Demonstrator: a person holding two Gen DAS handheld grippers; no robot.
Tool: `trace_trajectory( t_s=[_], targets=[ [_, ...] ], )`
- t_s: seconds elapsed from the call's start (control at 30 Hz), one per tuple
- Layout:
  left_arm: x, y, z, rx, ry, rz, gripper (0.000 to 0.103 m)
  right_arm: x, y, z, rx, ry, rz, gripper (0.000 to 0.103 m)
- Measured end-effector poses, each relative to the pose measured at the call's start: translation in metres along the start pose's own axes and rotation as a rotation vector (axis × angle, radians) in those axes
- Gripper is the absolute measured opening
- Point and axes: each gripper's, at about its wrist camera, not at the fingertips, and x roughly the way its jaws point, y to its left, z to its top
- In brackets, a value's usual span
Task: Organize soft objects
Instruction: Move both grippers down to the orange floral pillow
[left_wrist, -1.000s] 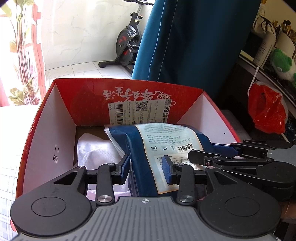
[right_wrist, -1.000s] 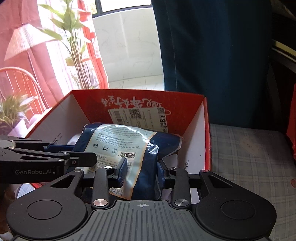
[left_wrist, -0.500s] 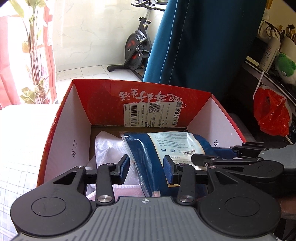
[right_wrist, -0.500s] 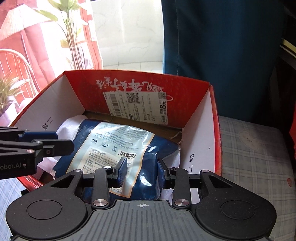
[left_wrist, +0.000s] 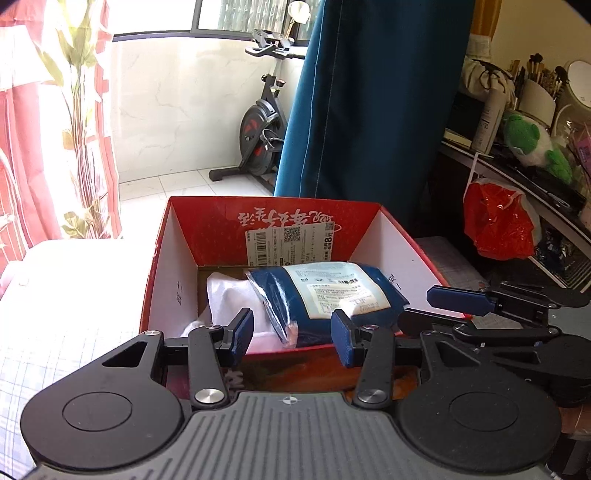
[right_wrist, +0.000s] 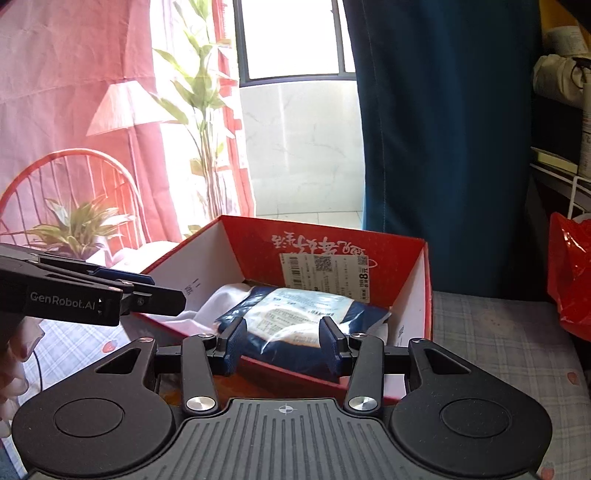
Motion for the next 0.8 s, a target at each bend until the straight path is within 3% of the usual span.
trace_trajectory(
  t_s=[0.2, 0.37, 0.57, 0.8],
  targets=[
    [-0.015, -0.004, -0.044, -0.023, 0.019, -0.003, 0.049, -0.028, 0.02, -0.042, -0.025, -0.01, 0.015, 0.04],
    [-0.007, 0.003, -0.074, -0.073, 0.082, -0.004, 0.048, -0.033, 0.031, -0.084, -0.04, 0.022, -0.007, 0.04],
    [0.006, 0.024, -0.082, -0.146, 0.116, 0.011, 0.048, -0.034, 0.026, -0.118, -0.021, 0.031, -0.035, 0.04],
    [0.032, 0.042, -0.089, -0.251, 0.142, 0.014, 0.05, -0.035, 0.027, -0.128, -0.047, 0.009, -0.037, 0.041]
  ],
)
